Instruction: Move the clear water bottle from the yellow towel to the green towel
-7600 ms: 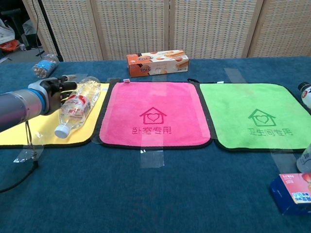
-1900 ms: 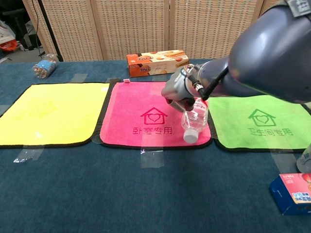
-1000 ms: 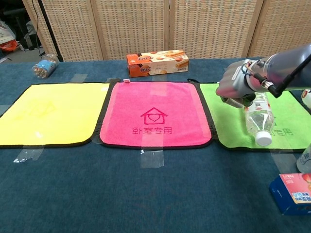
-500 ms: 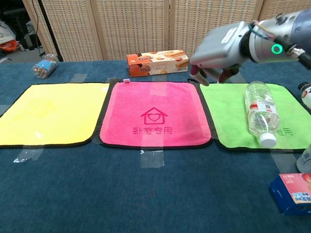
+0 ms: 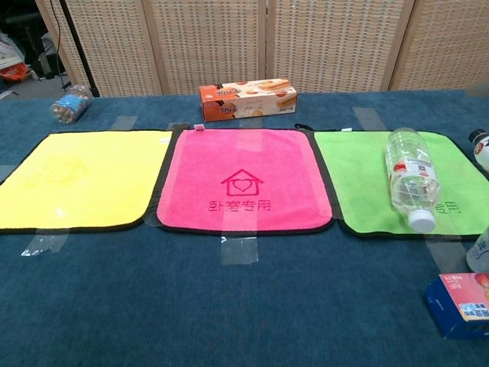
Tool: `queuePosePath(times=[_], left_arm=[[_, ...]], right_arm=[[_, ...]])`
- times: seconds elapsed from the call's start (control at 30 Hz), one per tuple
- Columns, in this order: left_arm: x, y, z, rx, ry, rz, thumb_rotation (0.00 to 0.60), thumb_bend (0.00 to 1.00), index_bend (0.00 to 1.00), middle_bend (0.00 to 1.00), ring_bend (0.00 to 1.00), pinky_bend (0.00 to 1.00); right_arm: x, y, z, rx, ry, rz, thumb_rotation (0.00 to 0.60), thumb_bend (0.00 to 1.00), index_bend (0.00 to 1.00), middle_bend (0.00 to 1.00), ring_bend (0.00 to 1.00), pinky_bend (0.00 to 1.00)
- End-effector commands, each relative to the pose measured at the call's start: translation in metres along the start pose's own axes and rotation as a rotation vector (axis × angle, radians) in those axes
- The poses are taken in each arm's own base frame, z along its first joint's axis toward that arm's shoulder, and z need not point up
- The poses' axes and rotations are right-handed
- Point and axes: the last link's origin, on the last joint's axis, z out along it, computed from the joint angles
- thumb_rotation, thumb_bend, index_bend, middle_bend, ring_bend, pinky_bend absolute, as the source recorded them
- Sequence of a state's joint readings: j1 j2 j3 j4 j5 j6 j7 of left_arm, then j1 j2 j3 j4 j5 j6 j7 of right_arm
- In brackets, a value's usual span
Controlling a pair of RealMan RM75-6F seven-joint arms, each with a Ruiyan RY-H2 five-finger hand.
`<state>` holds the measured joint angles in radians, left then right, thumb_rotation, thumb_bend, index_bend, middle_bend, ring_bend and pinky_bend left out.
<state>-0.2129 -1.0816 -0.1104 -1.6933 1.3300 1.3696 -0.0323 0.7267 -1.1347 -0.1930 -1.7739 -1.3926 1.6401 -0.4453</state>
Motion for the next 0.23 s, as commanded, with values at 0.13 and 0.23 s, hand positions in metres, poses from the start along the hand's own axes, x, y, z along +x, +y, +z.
queuePosePath(times=[0.13,0.23], left_arm=[[-0.005,-0.005,-0.011,-0.011,0.048,0.049,0.6,0.17,0.0,0.0,0.0,0.0],[-0.006,-0.005,-0.015,-0.016,0.061,0.053,0.6,0.17,0.0,0.0,0.0,0.0]], right_arm=[[-0.03,0.03,-0.082,-0.145,0.059,0.096,0.6,0.0,0.04,0.0,0.0,0.0],[-0.039,0.036,-0.096,-0.187,0.045,0.11,0.6,0.0,0.02,0.0,0.0,0.0]])
